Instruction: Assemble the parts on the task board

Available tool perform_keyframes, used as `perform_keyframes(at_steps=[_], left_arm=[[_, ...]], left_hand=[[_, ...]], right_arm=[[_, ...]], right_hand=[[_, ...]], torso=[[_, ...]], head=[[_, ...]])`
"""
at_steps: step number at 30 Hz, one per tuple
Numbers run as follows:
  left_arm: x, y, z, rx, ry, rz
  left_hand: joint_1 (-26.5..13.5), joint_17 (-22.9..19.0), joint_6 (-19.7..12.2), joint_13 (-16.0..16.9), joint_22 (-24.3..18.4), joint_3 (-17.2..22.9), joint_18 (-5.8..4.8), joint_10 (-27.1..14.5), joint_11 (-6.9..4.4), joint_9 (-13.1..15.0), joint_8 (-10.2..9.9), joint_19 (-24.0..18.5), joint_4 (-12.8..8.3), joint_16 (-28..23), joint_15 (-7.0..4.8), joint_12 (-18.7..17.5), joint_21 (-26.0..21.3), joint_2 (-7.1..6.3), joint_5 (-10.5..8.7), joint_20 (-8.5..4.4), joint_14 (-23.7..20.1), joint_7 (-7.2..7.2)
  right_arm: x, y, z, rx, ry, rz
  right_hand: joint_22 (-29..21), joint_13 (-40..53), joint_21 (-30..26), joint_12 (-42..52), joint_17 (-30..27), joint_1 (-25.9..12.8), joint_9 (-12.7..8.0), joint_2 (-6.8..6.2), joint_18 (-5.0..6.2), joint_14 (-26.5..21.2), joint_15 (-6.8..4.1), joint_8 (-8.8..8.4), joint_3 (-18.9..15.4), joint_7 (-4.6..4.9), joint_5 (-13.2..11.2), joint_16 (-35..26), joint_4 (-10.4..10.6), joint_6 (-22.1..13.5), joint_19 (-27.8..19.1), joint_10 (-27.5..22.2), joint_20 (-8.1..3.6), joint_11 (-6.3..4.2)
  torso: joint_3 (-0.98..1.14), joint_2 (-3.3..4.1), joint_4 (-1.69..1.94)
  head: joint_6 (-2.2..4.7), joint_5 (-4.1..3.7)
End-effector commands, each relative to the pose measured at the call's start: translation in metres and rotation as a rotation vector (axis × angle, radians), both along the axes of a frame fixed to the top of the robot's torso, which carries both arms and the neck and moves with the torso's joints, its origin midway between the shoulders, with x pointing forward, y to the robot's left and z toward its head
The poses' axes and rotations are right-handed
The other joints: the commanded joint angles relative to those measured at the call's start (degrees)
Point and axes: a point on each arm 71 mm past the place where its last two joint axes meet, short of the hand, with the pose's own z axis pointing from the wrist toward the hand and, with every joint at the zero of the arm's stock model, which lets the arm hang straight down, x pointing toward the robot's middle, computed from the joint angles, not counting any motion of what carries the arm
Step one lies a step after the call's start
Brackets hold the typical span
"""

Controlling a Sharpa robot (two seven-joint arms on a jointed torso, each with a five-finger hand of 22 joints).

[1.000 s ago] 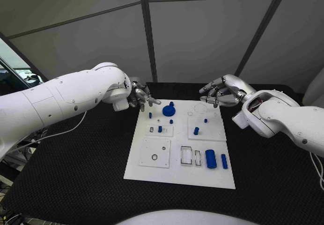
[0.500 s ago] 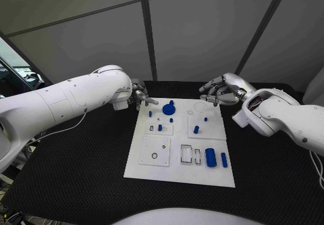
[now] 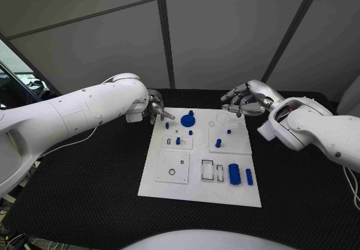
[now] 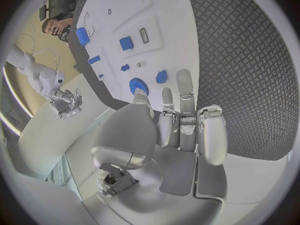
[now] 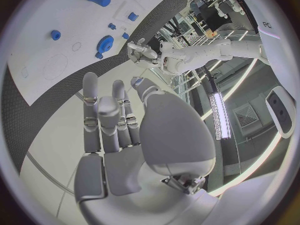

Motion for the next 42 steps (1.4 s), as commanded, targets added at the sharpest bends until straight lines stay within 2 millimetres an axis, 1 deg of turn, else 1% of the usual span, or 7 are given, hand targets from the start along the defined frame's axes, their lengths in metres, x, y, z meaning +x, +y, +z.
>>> perform_keyframes(at_steps=[1, 3, 11, 16, 31, 37, 42], left_arm=[[-0.001, 0.000, -0.003, 0.032, 0.035, -0.023], [-0.001, 0.000, -0.006, 0.034, 0.041, -0.024], [-0.002, -0.002, -0.013, 0.039, 0.054, -0.020], [-0.001, -0.002, -0.015, 0.037, 0.051, -0.015], [-0.001, -0.004, -0.019, 0.041, 0.058, -0.010], [-0.001, -0.005, -0.021, 0.043, 0.062, -0.008], [0.000, -0.005, -0.021, 0.042, 0.059, -0.004]], left_hand=[[-0.8, 0.2, -0.3, 2.6, 10.2, -0.4, -9.69, -0.1, 0.21, -0.1, -0.3, 3.0, 0.0, 0.4, 0.12, -0.3, -0.3, 0.07, -0.07, -0.23, -0.4, 0.17], [-1.0, 0.3, -0.3, 2.6, 10.2, -0.5, -9.66, -0.1, 0.23, -0.1, -0.4, 3.0, 0.0, 0.4, 0.14, -0.4, -0.3, 0.12, -0.07, -0.21, -0.4, 0.19], [-1.1, 0.3, -0.3, 2.4, 10.1, -0.6, -9.64, -0.2, 0.24, -0.1, -0.4, 2.9, 0.0, 0.4, 0.15, -0.5, -0.4, 0.15, -0.06, -0.20, -0.4, 0.20], [-0.9, 0.5, -0.3, 1.9, 9.9, -0.4, -9.58, -0.5, 0.27, -0.1, -0.7, 2.8, -0.1, 0.4, 0.20, -0.7, -0.6, 0.54, 0.04, -0.16, -0.6, 0.23], [0.7, 1.1, -0.2, 1.7, 9.9, -0.1, -9.54, -0.7, 0.35, 0.0, -1.2, 2.7, -0.4, 0.4, 0.28, -0.9, -0.7, 1.05, 0.18, -0.06, -0.9, 0.30], [1.0, 1.2, -0.2, 1.7, 9.8, 0.0, -9.54, -0.8, 0.35, 0.1, -1.3, 2.7, -0.5, 0.4, 0.29, -0.9, -0.7, 1.14, 0.20, -0.04, -0.9, 0.31], [1.6, 1.4, -0.1, 1.6, 9.8, 0.2, -9.53, -0.8, 0.38, 0.1, -1.5, 2.7, -0.5, 0.4, 0.30, -1.0, -0.8, 1.36, 0.23, -0.02, -1.0, 0.33]], right_arm=[[0.000, 0.001, 0.002, 0.001, -0.007, 0.006], [0.000, 0.001, 0.002, 0.001, -0.007, 0.007], [0.000, 0.002, 0.002, 0.001, -0.007, 0.007], [0.000, 0.002, 0.002, 0.001, -0.008, 0.007], [0.000, 0.003, 0.002, 0.002, -0.008, 0.009], [0.000, 0.003, 0.002, 0.002, -0.008, 0.009], [0.000, 0.003, 0.002, 0.002, -0.008, 0.009]], right_hand=[[-0.1, -0.1, -0.2, -0.3, 0.0, -0.4, -0.1, -0.40, 0.98, 0.2, -0.05, 0.01, 0.2, 0.28, 0.2, -0.1, 0.2, 0.1, 0.5, -0.2, 0.05, -0.06], [-0.1, -0.1, -0.2, -0.3, 0.0, -0.4, -0.1, -0.40, 0.98, 0.2, -0.05, 0.01, 0.2, 0.28, 0.2, -0.1, 0.2, 0.1, 0.5, -0.2, 0.05, -0.06], [0.0, -0.1, -0.1, -0.3, 0.1, -0.4, -0.1, -0.39, 0.96, 0.2, -0.05, 0.03, 0.2, 0.28, 0.2, -0.1, 0.2, 0.1, 0.6, -0.2, 0.05, -0.06], [0.0, -0.1, -0.1, -0.3, 0.1, -0.4, -0.1, -0.39, 0.96, 0.2, -0.05, 0.03, 0.2, 0.28, 0.2, -0.1, 0.2, 0.1, 0.6, -0.2, 0.05, -0.06], [0.0, -0.2, -0.2, -0.3, 0.1, -0.4, 0.0, -0.32, 0.97, 0.2, -0.07, 0.06, 0.3, 0.26, 0.5, -0.1, 0.3, 0.1, 0.7, -0.1, 0.04, -0.09], [0.1, -0.2, -0.2, -0.4, 0.2, -0.4, 0.0, -0.31, 0.96, 0.3, -0.08, 0.07, 0.4, 0.25, 0.6, -0.1, 0.3, 0.2, 0.7, -0.1, 0.04, -0.10], [0.1, -0.2, -0.2, -0.4, 0.2, -0.4, 0.0, -0.31, 0.96, 0.3, -0.08, 0.07, 0.4, 0.25, 0.6, -0.1, 0.3, 0.2, 0.7, -0.1, 0.04, -0.10]], torso=[[0.03, -0.02, 0.03], [0.01, -0.01, 0.05], [0.07, -0.05, -0.06], [0.08, -0.04, 0.00], [0.05, -0.05, 0.00], [0.05, -0.05, -0.04], [0.06, -0.07, 0.01]], head=[[-0.04, -0.06], [-0.06, -0.05], [-0.08, -0.02], [-0.10, -0.10], [-0.38, -0.08], [-0.38, -0.08], [-0.37, -0.15]])
